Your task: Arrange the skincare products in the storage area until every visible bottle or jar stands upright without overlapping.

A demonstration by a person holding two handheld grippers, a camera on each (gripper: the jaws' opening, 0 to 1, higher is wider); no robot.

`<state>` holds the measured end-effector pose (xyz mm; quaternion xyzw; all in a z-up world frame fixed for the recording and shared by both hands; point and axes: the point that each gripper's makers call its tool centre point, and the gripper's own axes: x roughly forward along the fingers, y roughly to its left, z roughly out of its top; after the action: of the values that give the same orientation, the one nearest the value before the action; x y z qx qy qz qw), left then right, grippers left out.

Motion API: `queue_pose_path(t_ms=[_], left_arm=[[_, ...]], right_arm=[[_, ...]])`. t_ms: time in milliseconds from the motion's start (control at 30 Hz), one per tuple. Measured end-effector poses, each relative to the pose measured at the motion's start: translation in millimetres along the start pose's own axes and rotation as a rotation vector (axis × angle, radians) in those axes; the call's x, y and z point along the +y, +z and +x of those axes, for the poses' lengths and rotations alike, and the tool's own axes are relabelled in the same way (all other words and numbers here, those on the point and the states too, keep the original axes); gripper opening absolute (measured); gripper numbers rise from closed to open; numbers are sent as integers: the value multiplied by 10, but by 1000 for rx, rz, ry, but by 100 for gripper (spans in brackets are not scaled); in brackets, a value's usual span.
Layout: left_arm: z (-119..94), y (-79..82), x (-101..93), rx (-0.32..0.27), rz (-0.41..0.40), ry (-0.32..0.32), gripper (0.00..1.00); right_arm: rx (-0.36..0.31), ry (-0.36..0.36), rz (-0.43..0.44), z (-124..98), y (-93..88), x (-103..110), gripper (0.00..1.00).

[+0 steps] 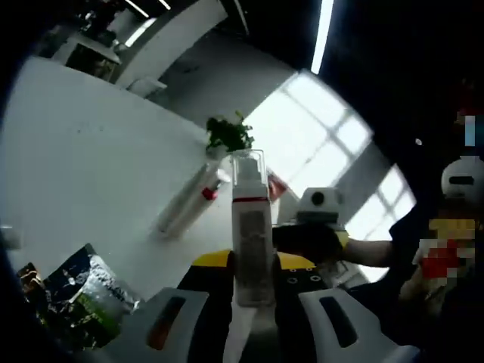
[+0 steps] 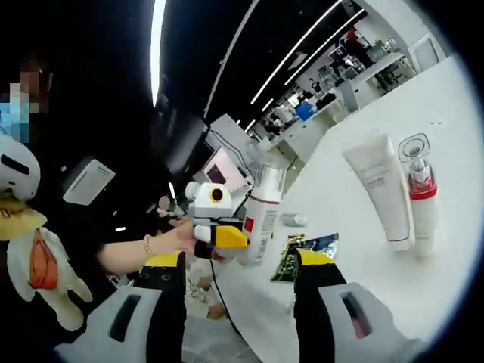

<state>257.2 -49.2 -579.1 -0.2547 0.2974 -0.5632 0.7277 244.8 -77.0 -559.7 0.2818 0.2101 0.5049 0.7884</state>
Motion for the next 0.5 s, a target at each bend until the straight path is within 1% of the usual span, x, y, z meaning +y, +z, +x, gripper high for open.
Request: queue_pose_path(t_ms=[33, 100, 167, 200, 267, 367, 433, 500], left_arm=[[19, -18, -74, -2, -10, -20, 22], [51, -67, -194, 9, -1, -54, 22], [78, -111, -258, 24, 4, -61, 22], [94, -132, -329, 26, -4, -82, 22], [120, -136, -421, 19, 1, -105, 22], [152, -132, -505, 9, 1, -133, 22], [166, -133, -522, 8, -6, -140, 22], [185, -141, -537, 8, -11, -147, 22]], right_arm=[[-36, 15, 37, 22, 75, 23, 54], [-59, 33, 60, 35, 141, 38, 50], [-59, 31, 57, 47, 174, 29, 51], [-54, 21, 48, 56, 193, 28, 52], [-54, 20, 39, 51, 215, 39, 51], [-46, 47, 44, 38, 210, 94, 47], [-36, 62, 38, 24, 202, 127, 43], [-46, 76, 45, 17, 221, 155, 39]])
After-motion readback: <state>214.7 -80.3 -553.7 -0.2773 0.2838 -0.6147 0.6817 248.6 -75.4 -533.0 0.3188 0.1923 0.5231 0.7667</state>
